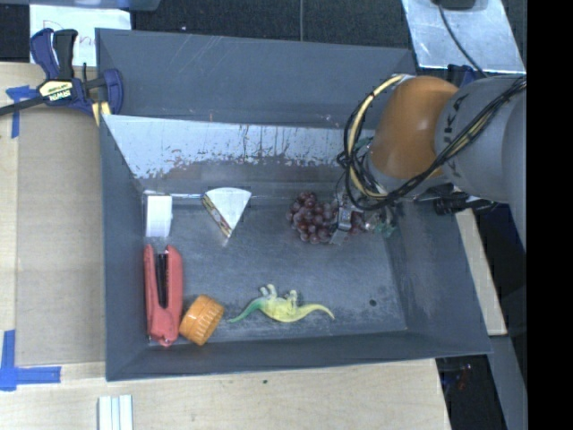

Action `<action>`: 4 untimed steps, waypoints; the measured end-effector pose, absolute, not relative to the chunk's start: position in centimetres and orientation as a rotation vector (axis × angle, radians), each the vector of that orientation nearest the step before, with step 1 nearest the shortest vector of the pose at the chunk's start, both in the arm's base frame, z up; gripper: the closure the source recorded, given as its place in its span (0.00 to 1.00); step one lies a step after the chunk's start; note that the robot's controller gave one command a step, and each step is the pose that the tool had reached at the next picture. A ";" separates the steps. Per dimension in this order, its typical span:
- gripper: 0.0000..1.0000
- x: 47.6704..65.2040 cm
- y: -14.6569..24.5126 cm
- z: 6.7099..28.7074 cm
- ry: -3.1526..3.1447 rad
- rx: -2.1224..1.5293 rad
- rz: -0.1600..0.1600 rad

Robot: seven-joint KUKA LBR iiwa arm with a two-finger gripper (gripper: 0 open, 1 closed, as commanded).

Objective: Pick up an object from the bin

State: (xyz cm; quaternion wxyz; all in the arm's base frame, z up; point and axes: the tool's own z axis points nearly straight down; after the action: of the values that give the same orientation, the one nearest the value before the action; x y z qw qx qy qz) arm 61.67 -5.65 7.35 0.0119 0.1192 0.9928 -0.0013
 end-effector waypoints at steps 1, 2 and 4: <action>1.00 61.7 -5.7 7.4 3.095 0.371 -0.005; 1.00 61.7 -5.7 8.1 3.094 0.369 -0.005; 1.00 61.4 -5.7 12.3 3.103 0.368 -0.004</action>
Offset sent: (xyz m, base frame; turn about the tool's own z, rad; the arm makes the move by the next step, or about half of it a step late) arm 0.0002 -0.0002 0.0122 -0.0004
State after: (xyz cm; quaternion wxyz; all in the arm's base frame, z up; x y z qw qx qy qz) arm 61.41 -5.68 12.33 0.0082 0.1177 0.9930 -0.0013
